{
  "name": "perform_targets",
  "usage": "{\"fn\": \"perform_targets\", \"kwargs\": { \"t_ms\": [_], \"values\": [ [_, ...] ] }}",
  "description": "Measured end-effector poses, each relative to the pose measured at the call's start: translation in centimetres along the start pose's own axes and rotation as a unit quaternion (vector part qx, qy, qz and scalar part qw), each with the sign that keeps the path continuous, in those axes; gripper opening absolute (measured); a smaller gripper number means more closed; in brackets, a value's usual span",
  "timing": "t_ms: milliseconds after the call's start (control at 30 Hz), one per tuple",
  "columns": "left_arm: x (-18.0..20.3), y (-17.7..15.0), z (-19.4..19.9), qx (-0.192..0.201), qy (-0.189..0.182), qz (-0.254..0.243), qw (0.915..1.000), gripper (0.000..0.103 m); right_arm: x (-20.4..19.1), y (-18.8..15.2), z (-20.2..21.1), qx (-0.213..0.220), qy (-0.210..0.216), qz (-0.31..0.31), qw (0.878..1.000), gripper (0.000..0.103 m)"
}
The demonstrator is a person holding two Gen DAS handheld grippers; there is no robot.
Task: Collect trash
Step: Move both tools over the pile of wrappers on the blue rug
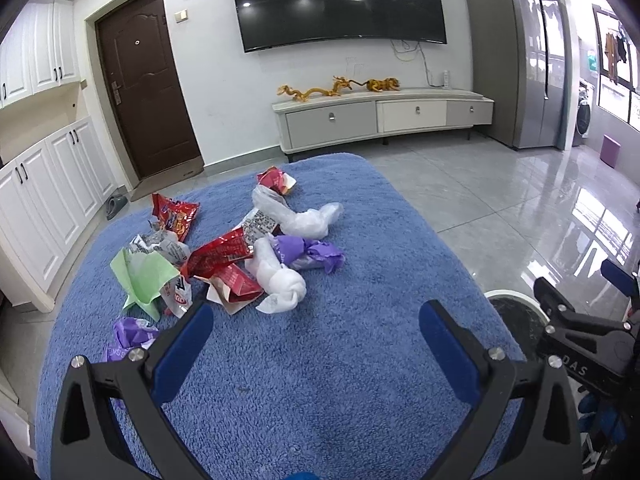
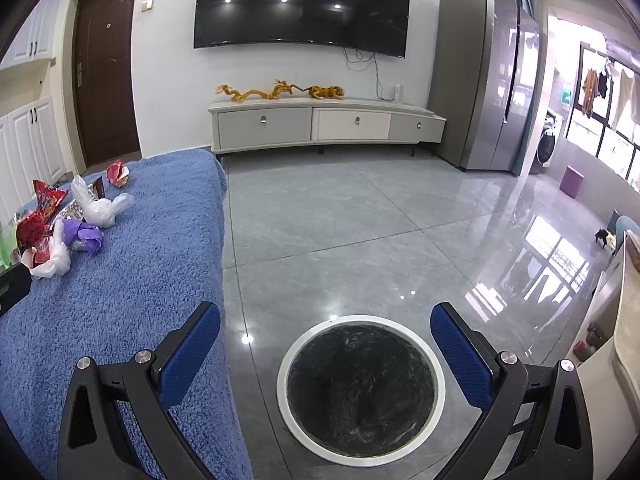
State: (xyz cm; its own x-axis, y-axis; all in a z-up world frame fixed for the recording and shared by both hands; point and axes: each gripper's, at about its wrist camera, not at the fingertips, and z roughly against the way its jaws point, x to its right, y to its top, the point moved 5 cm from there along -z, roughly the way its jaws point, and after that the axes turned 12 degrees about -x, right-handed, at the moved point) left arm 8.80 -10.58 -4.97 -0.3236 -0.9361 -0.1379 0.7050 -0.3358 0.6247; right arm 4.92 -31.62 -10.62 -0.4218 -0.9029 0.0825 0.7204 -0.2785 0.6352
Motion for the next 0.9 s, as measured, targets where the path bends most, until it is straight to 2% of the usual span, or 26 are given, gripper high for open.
{"fn": "perform_targets", "kwargs": {
  "t_ms": [400, 600, 800, 900],
  "values": [
    [-0.6, -0.3, -0.9, -0.019, -0.047, 0.008, 0.9987, 0.103, 0.3, 0.5, 0.2, -0.003, 0.014, -0.010, 1.000, 0.103],
    [-2.8, -0.9, -0.8, -0.018, -0.039, 0.025, 0.9988, 0.103, -2.1, 1.1, 0.7, -0.008, 0.021, 0.031, 0.999, 0.103],
    [-7.2, -1.3, -0.1, -0.015, -0.022, 0.055, 0.9981, 0.103, -5.7, 2.0, 2.1, -0.008, 0.077, 0.073, 0.994, 0.103],
    [-10.2, -1.7, 0.2, -0.010, -0.001, 0.078, 0.9969, 0.103, -8.2, 2.4, 2.2, -0.018, 0.114, 0.091, 0.989, 0.102]
  ]
}}
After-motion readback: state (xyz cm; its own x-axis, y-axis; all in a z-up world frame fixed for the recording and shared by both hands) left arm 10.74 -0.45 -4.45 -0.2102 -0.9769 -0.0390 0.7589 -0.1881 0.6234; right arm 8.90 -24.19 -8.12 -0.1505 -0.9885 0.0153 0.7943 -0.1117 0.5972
